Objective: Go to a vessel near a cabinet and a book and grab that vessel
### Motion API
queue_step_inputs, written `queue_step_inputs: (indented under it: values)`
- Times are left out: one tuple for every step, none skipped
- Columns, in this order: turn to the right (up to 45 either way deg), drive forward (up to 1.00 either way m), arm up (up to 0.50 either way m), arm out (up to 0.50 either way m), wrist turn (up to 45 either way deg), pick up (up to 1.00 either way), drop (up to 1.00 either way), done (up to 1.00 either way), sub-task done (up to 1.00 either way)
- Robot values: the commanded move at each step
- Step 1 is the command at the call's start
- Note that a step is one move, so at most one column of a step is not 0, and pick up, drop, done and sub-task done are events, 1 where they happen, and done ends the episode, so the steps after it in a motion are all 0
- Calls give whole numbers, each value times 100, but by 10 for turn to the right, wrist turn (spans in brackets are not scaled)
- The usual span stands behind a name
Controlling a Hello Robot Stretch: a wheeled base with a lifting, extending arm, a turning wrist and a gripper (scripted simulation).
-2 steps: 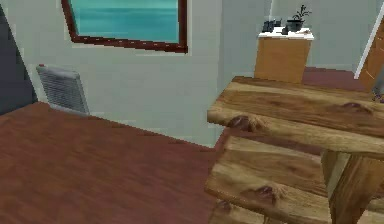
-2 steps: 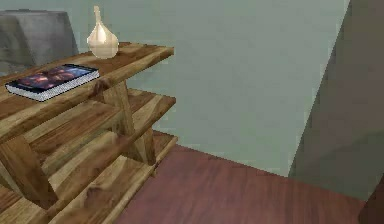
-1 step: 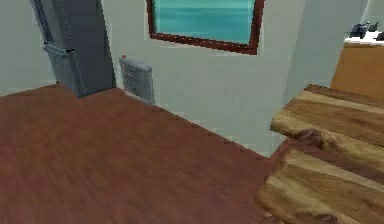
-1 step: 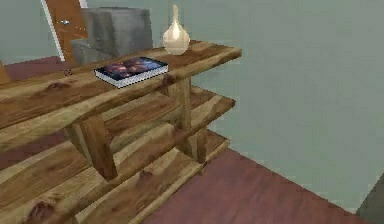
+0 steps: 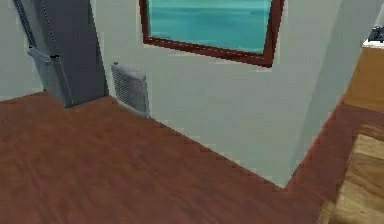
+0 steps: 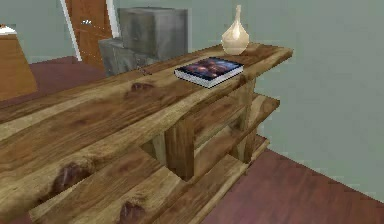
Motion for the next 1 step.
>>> queue_step_inputs:
  values:
    - [-30,0,0,0,0,0,0,0,0]
